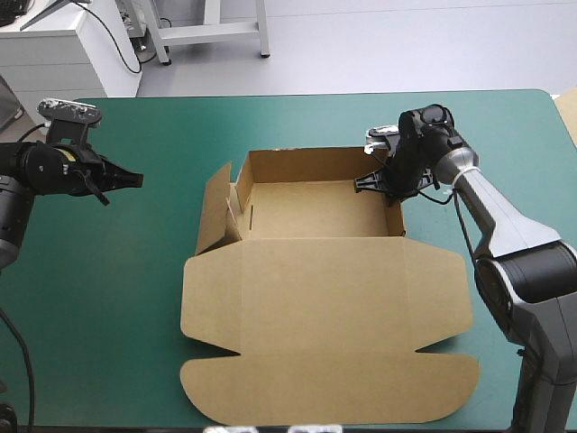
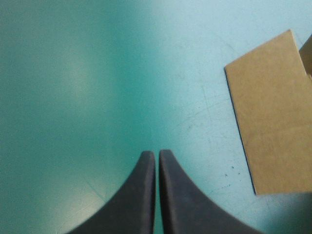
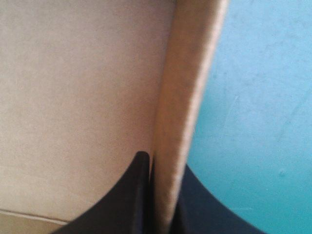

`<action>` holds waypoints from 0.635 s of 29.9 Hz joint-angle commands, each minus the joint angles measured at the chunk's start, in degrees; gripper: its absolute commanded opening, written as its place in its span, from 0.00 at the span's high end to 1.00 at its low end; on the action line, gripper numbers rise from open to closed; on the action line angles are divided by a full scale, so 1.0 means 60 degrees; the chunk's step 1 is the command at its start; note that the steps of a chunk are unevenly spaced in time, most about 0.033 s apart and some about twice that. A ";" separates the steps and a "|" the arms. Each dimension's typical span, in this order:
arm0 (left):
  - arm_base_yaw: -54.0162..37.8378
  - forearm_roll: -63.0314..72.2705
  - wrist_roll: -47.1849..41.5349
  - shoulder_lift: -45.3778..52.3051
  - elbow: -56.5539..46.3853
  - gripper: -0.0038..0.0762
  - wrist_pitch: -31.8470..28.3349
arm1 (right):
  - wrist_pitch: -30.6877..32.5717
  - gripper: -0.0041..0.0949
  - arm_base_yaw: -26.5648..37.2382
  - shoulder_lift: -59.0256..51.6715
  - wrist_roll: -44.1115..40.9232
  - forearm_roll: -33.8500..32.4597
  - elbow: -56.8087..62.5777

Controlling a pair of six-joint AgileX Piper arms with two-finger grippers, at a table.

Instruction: Fold the box

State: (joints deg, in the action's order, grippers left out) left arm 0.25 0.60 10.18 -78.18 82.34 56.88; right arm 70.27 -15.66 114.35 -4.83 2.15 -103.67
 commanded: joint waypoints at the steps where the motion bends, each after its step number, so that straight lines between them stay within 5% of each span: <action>1: 0.0000 0.0074 -0.0016 0.0343 0.0224 0.94 -0.0386 | 0.0179 0.98 0.0015 -0.0506 0.0095 0.0027 -0.0235; 11: -0.0049 0.0148 -0.0546 0.0325 0.0224 0.94 -0.0712 | 0.0141 0.98 0.0812 -0.1435 0.0382 0.0969 -0.0235; 19: -0.0699 0.2706 -0.0325 -0.0147 0.0224 0.94 -0.1051 | 0.0034 0.98 0.1525 -0.3153 0.0957 0.1210 -0.0235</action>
State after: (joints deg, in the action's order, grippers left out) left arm -3.24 10.85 7.67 -79.65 82.34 54.17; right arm 70.81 -8.02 102.08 -0.49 6.60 -103.51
